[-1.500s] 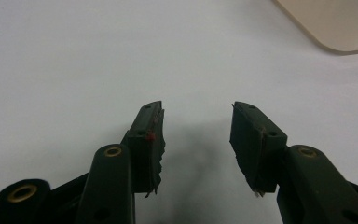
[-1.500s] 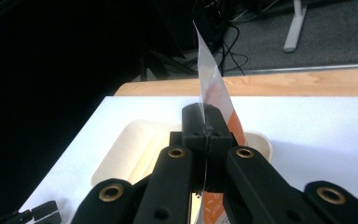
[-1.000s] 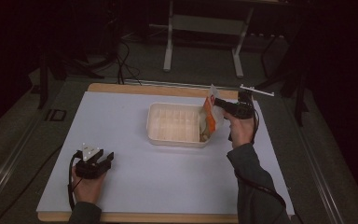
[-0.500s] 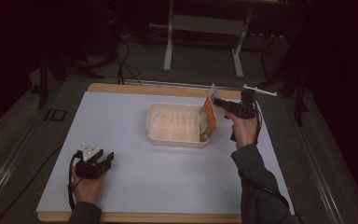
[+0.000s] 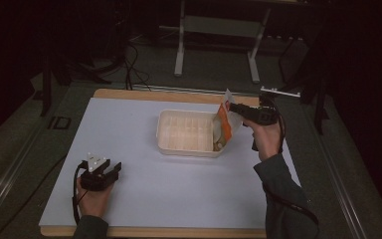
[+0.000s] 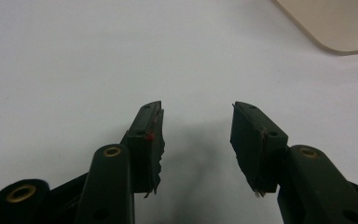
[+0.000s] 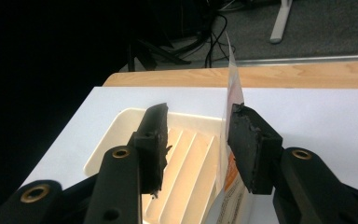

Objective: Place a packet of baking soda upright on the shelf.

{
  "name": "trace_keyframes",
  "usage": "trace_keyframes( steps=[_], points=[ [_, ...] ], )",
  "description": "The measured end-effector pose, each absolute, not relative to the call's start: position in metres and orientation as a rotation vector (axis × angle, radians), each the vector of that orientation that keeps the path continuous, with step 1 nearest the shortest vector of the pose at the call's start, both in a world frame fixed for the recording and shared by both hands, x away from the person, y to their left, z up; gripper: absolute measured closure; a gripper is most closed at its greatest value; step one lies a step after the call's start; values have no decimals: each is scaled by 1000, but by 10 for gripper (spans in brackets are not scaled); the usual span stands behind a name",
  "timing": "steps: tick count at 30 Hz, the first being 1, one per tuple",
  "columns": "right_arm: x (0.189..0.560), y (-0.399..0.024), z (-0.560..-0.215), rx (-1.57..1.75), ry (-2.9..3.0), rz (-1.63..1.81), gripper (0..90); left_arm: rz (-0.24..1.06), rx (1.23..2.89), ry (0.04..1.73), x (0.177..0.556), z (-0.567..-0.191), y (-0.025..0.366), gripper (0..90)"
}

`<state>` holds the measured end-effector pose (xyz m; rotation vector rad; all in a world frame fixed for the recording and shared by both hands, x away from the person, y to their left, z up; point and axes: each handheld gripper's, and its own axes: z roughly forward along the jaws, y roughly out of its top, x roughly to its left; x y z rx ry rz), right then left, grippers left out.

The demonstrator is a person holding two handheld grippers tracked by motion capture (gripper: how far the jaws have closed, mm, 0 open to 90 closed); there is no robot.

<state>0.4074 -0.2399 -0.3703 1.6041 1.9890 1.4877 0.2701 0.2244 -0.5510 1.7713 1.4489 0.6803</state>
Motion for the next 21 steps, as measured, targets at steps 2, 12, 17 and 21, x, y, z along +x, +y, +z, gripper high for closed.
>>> trace_keyframes(
  steps=[2,12,17,21],
  points=[
    [402,-242,-364,1570,1989,1490,572,683,1770,1449,270,-551,224,531],
    [378,-245,-345,1456,2049,1496,577,683,1767,1452,270,-551,225,530],
    [364,-248,-338,1405,2081,1497,577,684,1770,1453,270,-551,224,529],
    [352,-252,-335,1365,2100,1494,578,696,1764,1471,270,-551,224,516]
  ],
)
